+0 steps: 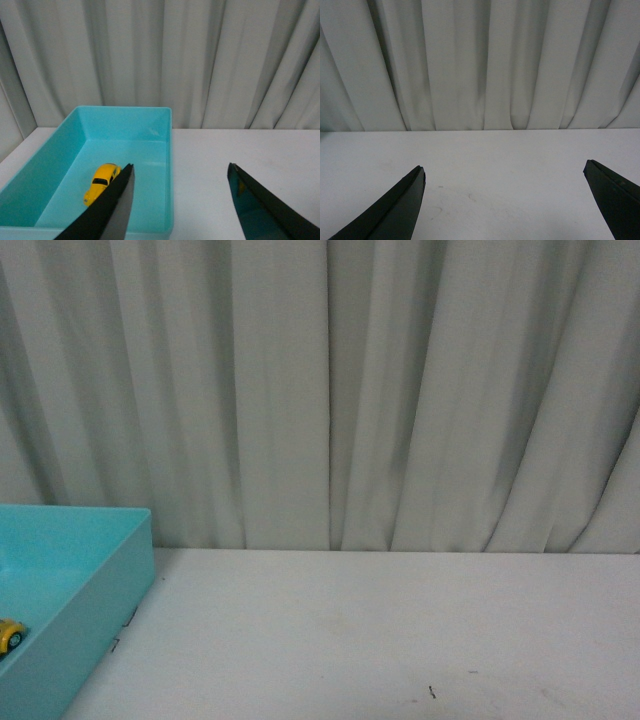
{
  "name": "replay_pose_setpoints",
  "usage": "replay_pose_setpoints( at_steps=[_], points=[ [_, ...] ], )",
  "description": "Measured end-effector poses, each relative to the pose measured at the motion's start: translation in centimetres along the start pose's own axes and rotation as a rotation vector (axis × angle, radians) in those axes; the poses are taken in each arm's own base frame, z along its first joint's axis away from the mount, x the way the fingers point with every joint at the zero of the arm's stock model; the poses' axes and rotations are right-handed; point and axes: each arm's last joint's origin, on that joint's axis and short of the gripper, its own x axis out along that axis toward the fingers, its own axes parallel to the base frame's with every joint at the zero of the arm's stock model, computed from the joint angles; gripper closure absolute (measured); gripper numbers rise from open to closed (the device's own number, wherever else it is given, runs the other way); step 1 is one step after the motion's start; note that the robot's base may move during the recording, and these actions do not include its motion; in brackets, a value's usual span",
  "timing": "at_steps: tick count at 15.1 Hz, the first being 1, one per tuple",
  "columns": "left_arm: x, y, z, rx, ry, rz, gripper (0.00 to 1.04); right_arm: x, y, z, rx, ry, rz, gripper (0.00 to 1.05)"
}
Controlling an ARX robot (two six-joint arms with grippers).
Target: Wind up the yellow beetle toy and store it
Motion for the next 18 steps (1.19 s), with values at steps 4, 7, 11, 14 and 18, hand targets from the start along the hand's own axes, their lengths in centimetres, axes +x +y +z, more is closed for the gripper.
replay_pose_setpoints(
  at_steps=[4, 7, 11, 14, 18],
  points=[
    [0.0, 0.0, 0.0, 0.0, 0.0, 0.0, 0.12, 0.0, 0.0, 0.0, 0.0, 0.0, 0.0, 0.07],
    [0.0, 0.0, 0.0, 0.0, 0.0, 0.0, 0.07, 0.0, 0.0, 0.0, 0.0, 0.0, 0.0, 0.07],
    [0.0, 0.0, 0.0, 0.0, 0.0, 0.0, 0.07, 0.0, 0.0, -0.01, 0.0, 0.001, 0.0, 0.07],
    [0.0, 0.0, 0.0, 0.0, 0.0, 0.0, 0.07, 0.0, 0.0, 0.0, 0.0, 0.0, 0.0, 0.07],
    [0.0, 0.0, 0.0, 0.0, 0.0, 0.0, 0.07, 0.0, 0.0, 0.0, 0.0, 0.0, 0.0, 0.07]
  ],
)
